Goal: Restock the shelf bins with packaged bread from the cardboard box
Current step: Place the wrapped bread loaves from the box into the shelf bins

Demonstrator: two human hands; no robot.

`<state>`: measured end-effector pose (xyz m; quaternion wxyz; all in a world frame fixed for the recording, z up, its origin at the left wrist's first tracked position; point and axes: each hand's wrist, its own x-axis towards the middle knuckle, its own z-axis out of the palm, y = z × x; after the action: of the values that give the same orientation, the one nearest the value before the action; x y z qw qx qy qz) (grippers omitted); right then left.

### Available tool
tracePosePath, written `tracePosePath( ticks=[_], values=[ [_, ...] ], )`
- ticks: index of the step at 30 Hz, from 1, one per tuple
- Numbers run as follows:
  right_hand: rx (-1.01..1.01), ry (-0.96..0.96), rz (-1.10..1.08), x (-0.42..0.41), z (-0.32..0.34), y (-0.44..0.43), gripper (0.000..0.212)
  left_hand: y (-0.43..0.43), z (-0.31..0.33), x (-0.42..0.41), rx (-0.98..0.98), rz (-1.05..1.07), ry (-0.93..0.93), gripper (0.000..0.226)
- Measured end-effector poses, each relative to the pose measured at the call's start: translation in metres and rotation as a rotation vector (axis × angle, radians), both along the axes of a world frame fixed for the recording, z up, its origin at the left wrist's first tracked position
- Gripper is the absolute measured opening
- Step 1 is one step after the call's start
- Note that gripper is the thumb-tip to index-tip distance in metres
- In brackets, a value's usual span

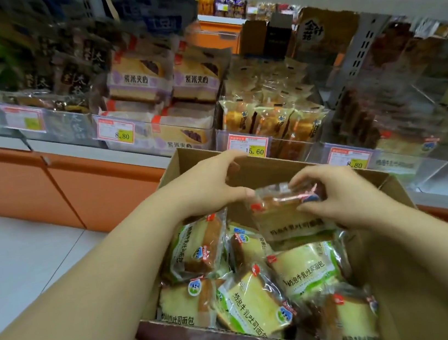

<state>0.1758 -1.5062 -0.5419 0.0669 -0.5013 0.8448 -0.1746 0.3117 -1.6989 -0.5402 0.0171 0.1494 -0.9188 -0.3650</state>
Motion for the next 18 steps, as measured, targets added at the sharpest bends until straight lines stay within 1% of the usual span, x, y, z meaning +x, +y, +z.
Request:
tracePosePath(
  ticks=[1,2,3,4,6,7,8,10,11,12,14,15,16,18],
  values=[
    [-0.077,-0.030,0.001,0.004,0.012,0.003,0.034,0.001,0.002,-0.001,0.088,0.001,0.020,0.078],
    [-0.161,-0.075,0.003,0.008,0.021,0.006,0.033,0.001,0.004,-0.001,0.174,0.007,0.041,0.081],
    [-0.244,-0.124,0.002,0.011,0.028,0.007,0.034,0.001,0.007,-0.001,0.250,0.007,0.066,0.077],
    [-0.318,-0.163,-0.002,0.013,0.033,0.007,0.035,0.001,0.008,0.000,0.319,0.002,0.098,0.065],
    [-0.428,-0.216,-0.013,0.017,0.035,0.004,0.041,0.001,0.011,0.002,0.424,-0.012,0.174,0.034],
    [-0.470,-0.256,-0.020,0.017,0.033,0.001,0.047,0.001,0.013,0.004,0.437,0.001,0.200,0.027],
    [-0.505,-0.330,-0.037,0.016,0.028,-0.001,0.057,-0.001,0.014,0.005,0.411,0.020,0.212,0.024],
    [-0.507,-0.475,-0.108,0.013,0.012,-0.003,0.078,-0.006,0.015,0.008,0.259,0.083,0.199,0.026],
    [-0.449,-0.491,-0.148,0.012,0.000,-0.004,0.082,-0.009,0.015,0.010,0.182,0.128,0.192,0.031],
    [-0.317,-0.452,-0.167,0.010,-0.013,-0.004,0.080,-0.012,0.015,0.011,0.130,0.179,0.192,0.035],
    [0.122,-0.322,-0.111,0.010,-0.045,-0.007,0.073,-0.015,0.015,0.013,0.074,0.272,0.208,0.041],
    [0.311,-0.332,-0.068,0.012,-0.061,-0.009,0.072,-0.016,0.015,0.012,0.054,0.304,0.217,0.042],
    [0.439,-0.397,-0.049,0.017,-0.076,-0.012,0.073,-0.016,0.016,0.012,0.039,0.325,0.224,0.043],
    [0.525,-0.551,-0.065,0.026,-0.097,-0.019,0.075,-0.016,0.017,0.011,0.029,0.347,0.222,0.043]
  ],
)
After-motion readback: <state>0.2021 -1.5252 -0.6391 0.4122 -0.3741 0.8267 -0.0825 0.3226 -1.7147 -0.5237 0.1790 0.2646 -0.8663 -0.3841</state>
